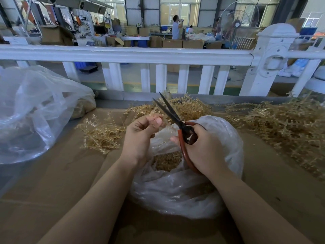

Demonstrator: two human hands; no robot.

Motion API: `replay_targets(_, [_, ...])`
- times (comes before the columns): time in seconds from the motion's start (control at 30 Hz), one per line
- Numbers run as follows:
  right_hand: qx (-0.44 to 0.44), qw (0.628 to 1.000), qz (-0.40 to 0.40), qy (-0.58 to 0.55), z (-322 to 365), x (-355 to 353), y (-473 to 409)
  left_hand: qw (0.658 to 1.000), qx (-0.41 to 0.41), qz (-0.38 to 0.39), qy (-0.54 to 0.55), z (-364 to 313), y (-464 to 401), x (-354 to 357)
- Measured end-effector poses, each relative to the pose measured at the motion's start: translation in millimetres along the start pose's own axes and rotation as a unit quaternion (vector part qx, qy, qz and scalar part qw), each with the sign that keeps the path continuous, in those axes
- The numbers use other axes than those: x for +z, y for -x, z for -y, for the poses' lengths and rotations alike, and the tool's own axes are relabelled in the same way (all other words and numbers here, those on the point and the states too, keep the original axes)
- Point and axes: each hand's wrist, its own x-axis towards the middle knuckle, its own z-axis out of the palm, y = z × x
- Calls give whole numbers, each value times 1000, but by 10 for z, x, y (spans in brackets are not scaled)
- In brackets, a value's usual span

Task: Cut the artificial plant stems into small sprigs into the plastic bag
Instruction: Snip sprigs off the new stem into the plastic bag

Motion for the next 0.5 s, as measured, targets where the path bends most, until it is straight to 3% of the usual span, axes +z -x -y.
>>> replay_targets(0.27, [-72,987,-35,140,-3,-17,-8,1000,28,-5,5,-16,-16,-3])
replay_targets(0.5, [-110,978,-66,166,28,-26,3,1000,3,-1,28,0,-30,-25])
